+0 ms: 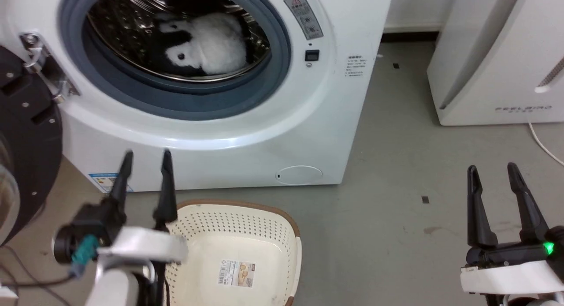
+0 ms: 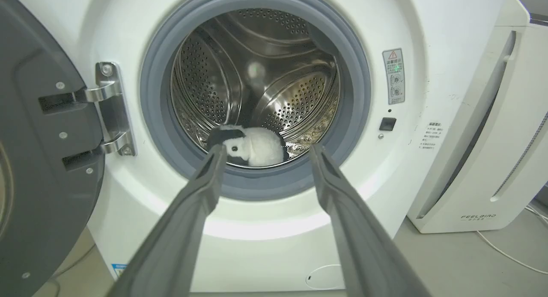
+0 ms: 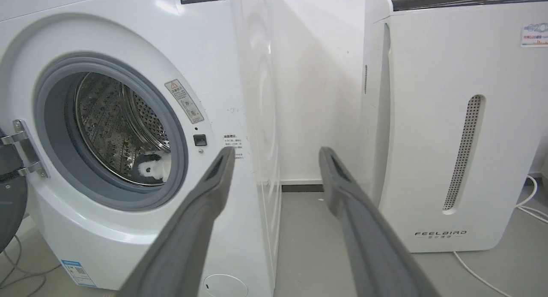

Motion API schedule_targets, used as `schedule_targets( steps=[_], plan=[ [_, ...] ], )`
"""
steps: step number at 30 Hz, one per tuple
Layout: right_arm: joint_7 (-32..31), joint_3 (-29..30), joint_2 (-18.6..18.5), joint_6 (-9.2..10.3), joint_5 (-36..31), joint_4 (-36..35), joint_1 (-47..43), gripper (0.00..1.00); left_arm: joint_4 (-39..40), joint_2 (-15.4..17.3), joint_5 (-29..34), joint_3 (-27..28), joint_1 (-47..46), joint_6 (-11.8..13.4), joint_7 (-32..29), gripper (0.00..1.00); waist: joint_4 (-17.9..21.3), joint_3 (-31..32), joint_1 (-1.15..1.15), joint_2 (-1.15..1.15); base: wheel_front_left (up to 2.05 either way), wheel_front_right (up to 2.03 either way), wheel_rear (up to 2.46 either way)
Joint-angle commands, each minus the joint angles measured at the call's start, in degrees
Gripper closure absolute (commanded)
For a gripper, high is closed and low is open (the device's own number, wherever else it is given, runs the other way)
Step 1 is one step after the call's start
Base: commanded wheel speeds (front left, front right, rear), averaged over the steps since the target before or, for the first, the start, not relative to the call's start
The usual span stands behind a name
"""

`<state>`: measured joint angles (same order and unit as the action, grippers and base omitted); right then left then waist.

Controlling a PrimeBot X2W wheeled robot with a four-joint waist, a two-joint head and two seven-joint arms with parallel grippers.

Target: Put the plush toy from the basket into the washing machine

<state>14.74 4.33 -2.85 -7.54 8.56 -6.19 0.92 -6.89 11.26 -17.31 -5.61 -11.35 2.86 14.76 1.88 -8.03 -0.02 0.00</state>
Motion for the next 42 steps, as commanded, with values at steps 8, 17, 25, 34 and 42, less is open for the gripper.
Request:
schedule_targets(
  steps=[8, 17, 25, 34, 42],
  plan=[
    [0.3, -1.0, 0.0, 0.05, -0.1, 1.3, -2.0, 0.0, 2.1, -3.1, 3.8, 0.5, 7.2, -0.1, 0.2, 0.0, -0.8, 1.5, 0.02, 0.0, 0.0, 0.0, 0.0],
    [0.3, -1.6, 0.0, 0.05, 0.2, 2.6, -3.2, 0.0, 0.6, -5.2, 6.7, 0.8, 10.8, -0.9, 0.2, 0.0, -1.1, 2.9, 0.02, 0.0, 0.0, 0.0, 0.0],
    [0.0, -2.1, 0.0, 0.0, 0.1, 2.8, -2.7, 1.0, -1.0, -5.9, 7.6, 1.0, 10.3, -1.3, 0.0, 1.0, -1.1, 3.0, 0.02, 0.0, 0.0, 0.0, 0.0],
    [-0.7, -2.2, 0.0, 0.0, -0.3, 2.9, -2.6, 1.0, -0.6, -6.0, 8.0, 1.1, 10.3, -1.4, -0.7, 1.0, -1.1, 3.3, 0.02, 0.0, 0.0, 0.0, 0.0],
    [-1.6, -2.3, 0.0, 0.01, -0.9, 3.2, -2.5, 1.0, -0.1, -6.2, 8.6, 1.4, 10.4, -1.5, -1.7, 1.0, -1.1, 3.6, 0.02, 0.0, 0.0, 0.0, 0.0]
  ],
)
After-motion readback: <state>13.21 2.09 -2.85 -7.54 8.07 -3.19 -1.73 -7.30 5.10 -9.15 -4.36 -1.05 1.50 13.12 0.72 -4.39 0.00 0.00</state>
